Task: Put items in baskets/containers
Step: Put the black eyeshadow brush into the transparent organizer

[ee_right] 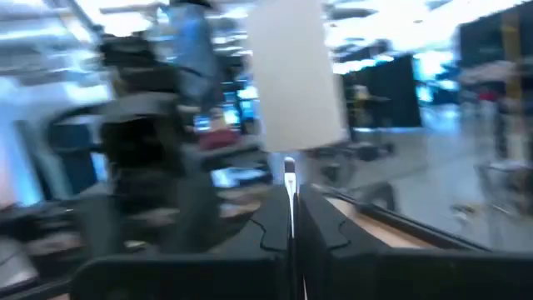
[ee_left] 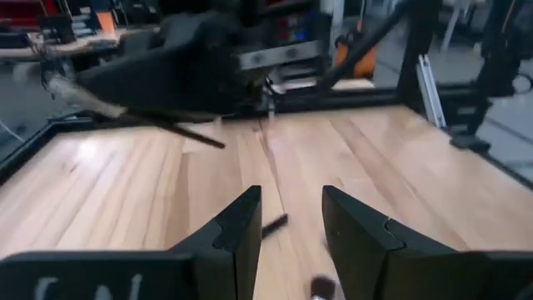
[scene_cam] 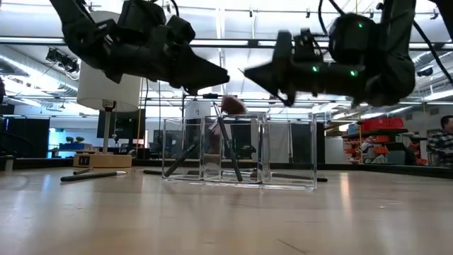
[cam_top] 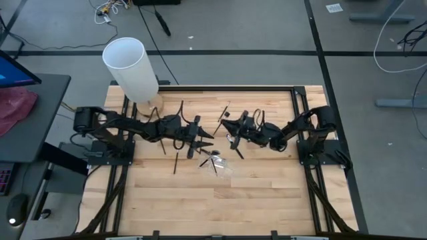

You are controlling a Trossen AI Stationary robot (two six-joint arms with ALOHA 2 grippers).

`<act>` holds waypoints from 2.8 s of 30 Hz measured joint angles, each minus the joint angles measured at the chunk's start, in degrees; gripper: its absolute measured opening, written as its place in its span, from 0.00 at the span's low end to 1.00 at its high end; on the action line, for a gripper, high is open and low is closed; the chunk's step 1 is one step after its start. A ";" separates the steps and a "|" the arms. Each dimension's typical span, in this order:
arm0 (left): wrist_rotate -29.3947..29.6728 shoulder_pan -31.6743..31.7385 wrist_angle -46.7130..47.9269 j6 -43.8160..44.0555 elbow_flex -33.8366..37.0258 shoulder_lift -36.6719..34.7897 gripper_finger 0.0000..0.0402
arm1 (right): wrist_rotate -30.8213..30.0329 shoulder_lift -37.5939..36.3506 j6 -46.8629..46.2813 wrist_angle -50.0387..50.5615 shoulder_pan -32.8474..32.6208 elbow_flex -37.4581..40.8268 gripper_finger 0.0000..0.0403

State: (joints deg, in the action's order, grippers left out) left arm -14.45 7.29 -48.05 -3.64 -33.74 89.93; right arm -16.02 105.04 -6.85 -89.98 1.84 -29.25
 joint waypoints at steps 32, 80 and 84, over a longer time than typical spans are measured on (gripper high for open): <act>0.32 -2.49 -30.91 5.70 -0.07 6.87 0.37 | 14.61 -0.73 15.63 3.02 -5.46 -17.32 0.02; 3.55 -2.95 -24.52 3.10 -2.37 6.83 0.02 | 5.20 -4.79 8.58 13.17 -8.80 -11.50 0.23; 3.90 -2.95 -21.84 2.97 -2.38 6.69 0.02 | 5.30 -8.29 4.83 19.27 -8.85 -9.02 0.31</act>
State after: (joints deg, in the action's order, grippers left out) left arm -10.55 4.34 -69.89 -0.67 -36.12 96.62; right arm -10.72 96.76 -2.02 -70.72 -7.01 -38.27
